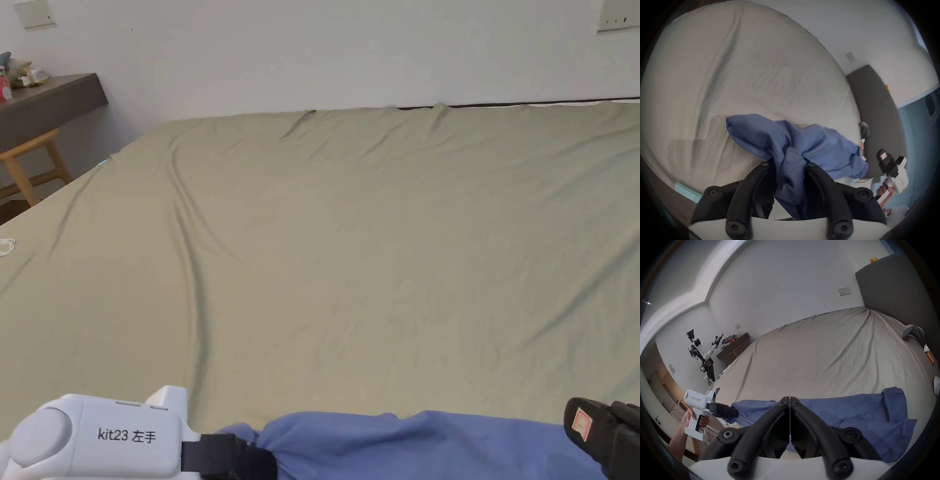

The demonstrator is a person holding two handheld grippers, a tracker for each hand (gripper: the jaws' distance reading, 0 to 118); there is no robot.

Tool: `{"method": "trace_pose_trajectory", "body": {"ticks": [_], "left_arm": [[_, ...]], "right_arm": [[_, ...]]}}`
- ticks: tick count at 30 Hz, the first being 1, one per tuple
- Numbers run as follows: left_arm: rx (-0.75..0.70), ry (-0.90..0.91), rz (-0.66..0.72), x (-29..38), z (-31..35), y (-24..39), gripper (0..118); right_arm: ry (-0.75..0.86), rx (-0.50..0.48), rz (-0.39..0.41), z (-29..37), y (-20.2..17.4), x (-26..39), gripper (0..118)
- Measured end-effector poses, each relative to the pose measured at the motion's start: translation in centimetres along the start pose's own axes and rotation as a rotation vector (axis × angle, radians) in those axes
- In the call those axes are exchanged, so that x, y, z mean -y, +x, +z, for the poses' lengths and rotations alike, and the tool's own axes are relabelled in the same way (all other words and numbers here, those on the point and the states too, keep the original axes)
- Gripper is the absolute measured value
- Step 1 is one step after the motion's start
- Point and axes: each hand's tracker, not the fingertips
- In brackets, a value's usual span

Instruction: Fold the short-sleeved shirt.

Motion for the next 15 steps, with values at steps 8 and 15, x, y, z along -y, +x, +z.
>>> {"method": "trace_pose_trajectory", "body": {"ticks": [8,15], "left_arm": [[0.142,0.007,-0.292,0.5,-0.8,11.5,26],[0.190,-0.195,-0.457,3.6,-14.9,20.7,26]], "right_arm": [[0.028,0.038,-0.061,1.7,2.8,0.3,0],[0.061,0.155,-0.106,6.2,5.3,1.4,0]]}}
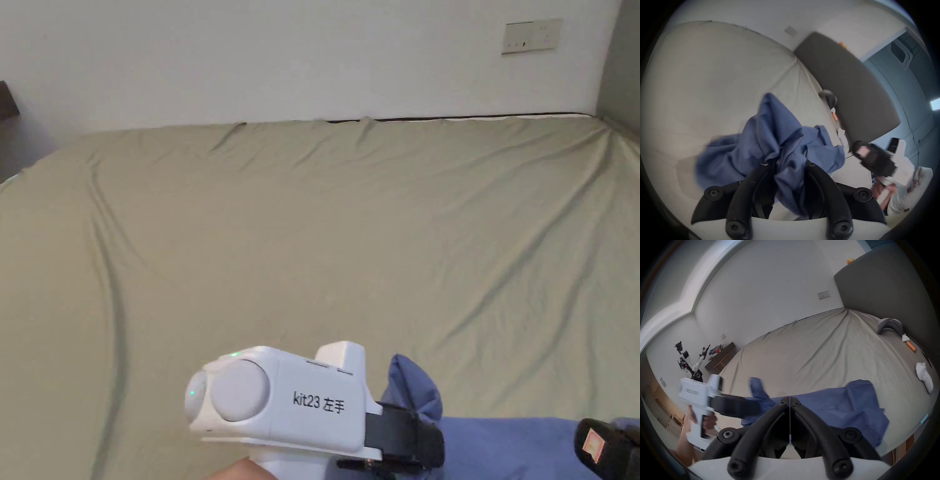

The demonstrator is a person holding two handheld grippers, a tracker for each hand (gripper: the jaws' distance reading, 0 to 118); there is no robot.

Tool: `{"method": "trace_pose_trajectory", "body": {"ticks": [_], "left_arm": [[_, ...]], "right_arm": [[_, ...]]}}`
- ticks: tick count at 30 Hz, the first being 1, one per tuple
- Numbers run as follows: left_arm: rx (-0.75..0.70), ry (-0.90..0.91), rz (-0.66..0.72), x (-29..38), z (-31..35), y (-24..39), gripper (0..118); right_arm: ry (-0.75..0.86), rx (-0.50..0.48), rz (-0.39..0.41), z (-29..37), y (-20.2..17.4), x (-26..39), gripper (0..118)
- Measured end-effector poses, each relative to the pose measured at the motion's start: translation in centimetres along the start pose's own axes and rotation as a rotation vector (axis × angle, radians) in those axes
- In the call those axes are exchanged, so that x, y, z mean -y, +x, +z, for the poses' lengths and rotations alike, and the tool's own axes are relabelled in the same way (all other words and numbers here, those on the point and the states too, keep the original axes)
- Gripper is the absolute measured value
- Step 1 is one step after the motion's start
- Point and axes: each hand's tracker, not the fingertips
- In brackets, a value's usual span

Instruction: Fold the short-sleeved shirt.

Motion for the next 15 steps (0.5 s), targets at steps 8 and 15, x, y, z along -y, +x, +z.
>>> {"method": "trace_pose_trajectory", "body": {"ticks": [8,15], "left_arm": [[0.200,-0.085,0.241,-0.7,-3.3,-0.9,77],[-0.154,0.183,0.036,-1.3,6.4,0.9,84]], "right_arm": [[0.026,0.071,-0.036,2.5,2.7,0.0,0],[0.034,0.051,-0.043,1.7,2.3,-0.2,1]]}}
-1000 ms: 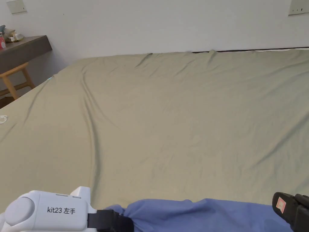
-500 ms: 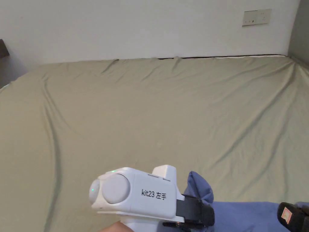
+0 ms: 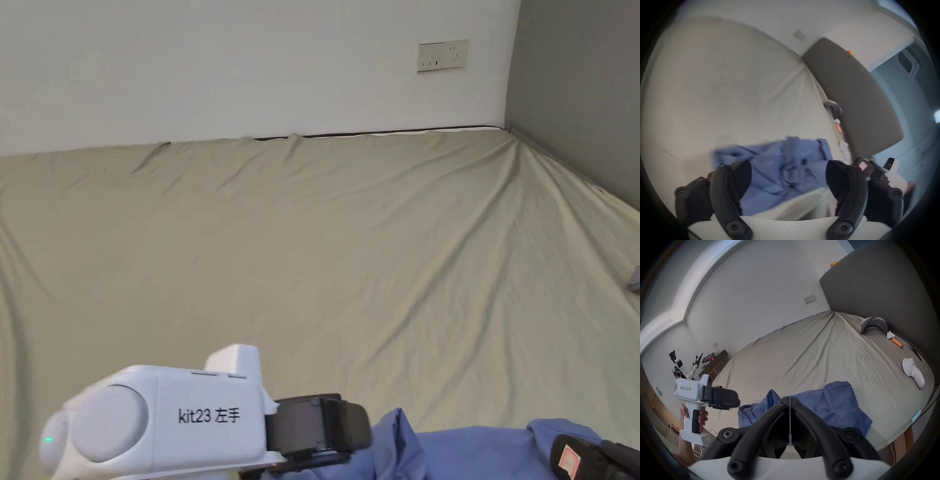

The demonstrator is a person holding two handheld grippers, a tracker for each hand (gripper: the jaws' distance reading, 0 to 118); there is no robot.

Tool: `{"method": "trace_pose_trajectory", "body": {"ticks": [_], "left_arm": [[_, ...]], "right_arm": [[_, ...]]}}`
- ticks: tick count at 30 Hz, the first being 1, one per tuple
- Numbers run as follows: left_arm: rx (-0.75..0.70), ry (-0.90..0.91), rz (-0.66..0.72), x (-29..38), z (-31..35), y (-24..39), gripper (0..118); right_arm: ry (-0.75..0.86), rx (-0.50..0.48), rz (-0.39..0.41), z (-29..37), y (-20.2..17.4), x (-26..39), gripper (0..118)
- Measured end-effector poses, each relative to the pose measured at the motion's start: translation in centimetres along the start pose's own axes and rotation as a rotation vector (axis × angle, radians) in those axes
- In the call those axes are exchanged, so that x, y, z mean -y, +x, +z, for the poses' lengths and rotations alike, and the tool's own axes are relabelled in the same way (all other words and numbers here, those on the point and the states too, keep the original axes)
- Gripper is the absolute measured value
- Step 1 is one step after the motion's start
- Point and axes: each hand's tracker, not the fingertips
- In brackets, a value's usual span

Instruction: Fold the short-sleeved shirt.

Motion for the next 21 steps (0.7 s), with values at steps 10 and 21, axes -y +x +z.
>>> {"method": "trace_pose_trajectory", "body": {"ticks": [10,21], "left_arm": [[0.060,-0.150,-0.126,1.8,-8.5,2.7,0],[0.286,-0.277,0.091,3.0,-11.9,0.9,0]], "right_arm": [[-0.025,-0.043,0.020,-0.2,-1.0,0.4,1],[-0.027,0.008,0.025,1.2,-0.2,0.5,1]]}}
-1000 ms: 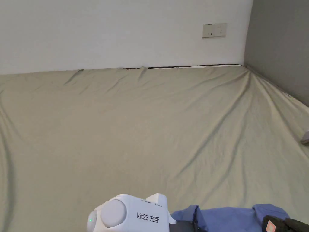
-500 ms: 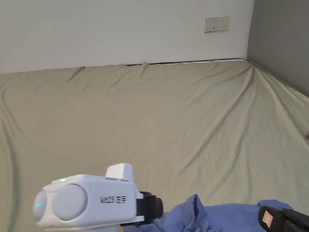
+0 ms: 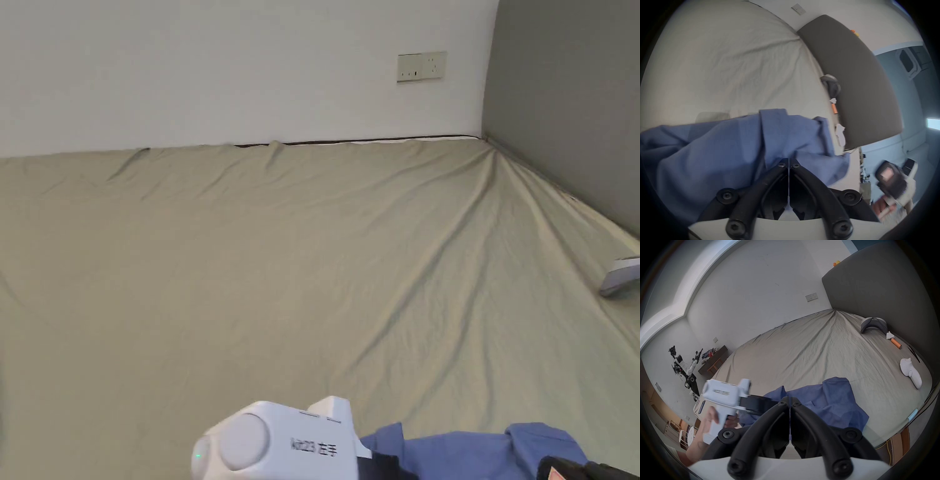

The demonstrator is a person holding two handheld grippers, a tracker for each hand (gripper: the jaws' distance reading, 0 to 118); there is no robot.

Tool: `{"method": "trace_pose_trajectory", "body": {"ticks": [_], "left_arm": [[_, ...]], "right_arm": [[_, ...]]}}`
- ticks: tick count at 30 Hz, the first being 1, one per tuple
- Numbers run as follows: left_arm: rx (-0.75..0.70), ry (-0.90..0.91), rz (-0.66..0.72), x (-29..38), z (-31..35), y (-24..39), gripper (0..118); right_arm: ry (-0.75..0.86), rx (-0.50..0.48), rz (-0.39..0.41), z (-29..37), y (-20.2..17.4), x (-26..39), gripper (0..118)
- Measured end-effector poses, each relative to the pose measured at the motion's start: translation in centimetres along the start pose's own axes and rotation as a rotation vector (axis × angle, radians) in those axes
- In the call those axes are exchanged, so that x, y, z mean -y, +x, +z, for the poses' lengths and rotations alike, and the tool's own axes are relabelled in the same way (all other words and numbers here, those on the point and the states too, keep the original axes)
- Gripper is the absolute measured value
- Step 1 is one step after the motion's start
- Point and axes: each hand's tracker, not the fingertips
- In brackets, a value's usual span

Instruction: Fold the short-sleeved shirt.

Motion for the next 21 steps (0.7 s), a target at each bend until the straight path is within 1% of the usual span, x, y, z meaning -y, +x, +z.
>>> {"method": "trace_pose_trajectory", "body": {"ticks": [2,4,5,6,7,8,9,11,13,16,19,20,21], "left_arm": [[0.029,0.095,-0.032,0.4,4.3,0.0,2],[0.021,0.184,0.002,1.1,8.3,-1.0,17],[0.010,0.214,0.039,1.3,10.6,-2.2,28],[-0.008,0.223,0.082,1.6,12.0,-3.0,50],[-0.026,0.235,0.141,2.0,13.4,-4.2,69],[-0.038,0.240,0.185,2.4,14.4,-5.4,81],[-0.034,0.249,0.222,2.6,15.0,-6.8,86],[-0.015,0.261,0.279,3.3,15.5,-8.6,86],[-0.020,0.217,0.315,3.7,14.3,-10.1,87],[-0.013,0.165,0.333,4.0,12.4,-11.2,87],[0.111,0.127,0.332,3.3,10.0,-11.6,87],[0.120,0.109,0.329,3.0,9.4,-11.5,88],[0.094,0.098,0.324,2.6,8.9,-11.3,89]], "right_arm": [[0.001,-0.002,-0.002,-0.2,-0.1,-0.1,1],[0.006,-0.019,-0.005,-0.6,-0.2,-0.2,1],[0.005,-0.033,-0.010,-0.9,-0.3,-0.2,1],[0.004,-0.045,-0.011,-1.1,-0.4,-0.2,1],[0.001,-0.055,-0.013,-1.3,-0.6,-0.2,1],[0.000,-0.064,-0.014,-1.6,-0.8,-0.2,1],[-0.001,-0.070,-0.015,-1.8,-0.9,-0.2,1],[-0.007,-0.078,-0.014,-2.2,-0.7,0.1,1],[-0.015,-0.081,-0.009,-2.4,-1.0,0.0,1],[-0.021,-0.073,0.003,-2.3,-1.1,-0.2,1],[-0.019,-0.065,0.001,-2.1,-0.9,-0.5,1],[-0.018,-0.058,-0.006,-2.1,-0.8,-0.5,1],[-0.017,-0.054,-0.008,-2.1,-0.7,-0.6,1]]}}
